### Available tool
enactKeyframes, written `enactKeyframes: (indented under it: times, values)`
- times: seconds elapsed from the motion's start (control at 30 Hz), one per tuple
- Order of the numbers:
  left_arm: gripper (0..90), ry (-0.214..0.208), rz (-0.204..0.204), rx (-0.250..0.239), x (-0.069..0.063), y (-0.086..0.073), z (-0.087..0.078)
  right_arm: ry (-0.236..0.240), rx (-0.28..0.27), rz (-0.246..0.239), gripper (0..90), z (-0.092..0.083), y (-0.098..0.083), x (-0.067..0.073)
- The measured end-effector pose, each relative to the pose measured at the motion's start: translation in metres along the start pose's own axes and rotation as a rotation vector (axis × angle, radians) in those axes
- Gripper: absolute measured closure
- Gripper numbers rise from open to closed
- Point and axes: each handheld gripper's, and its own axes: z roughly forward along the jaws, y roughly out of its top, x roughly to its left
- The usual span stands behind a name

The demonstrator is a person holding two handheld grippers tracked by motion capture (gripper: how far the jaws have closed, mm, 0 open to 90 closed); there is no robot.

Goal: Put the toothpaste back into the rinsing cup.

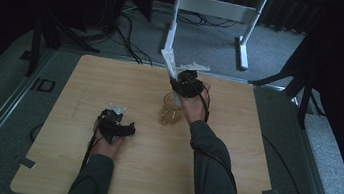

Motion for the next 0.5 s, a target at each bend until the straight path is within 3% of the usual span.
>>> enactKeyframes:
  times: [0.23,0.5]
  values:
    - [12.6,-0.001,-0.001,-0.001,0.000,0.000,0.000,0.002,0.016,0.008,71.0,0.011,-0.008,-0.002]
    - [12.7,-0.002,-0.002,-0.001,0.000,0.000,0.000,-0.001,-0.004,0.011,70.7,0.015,-0.013,-0.001]
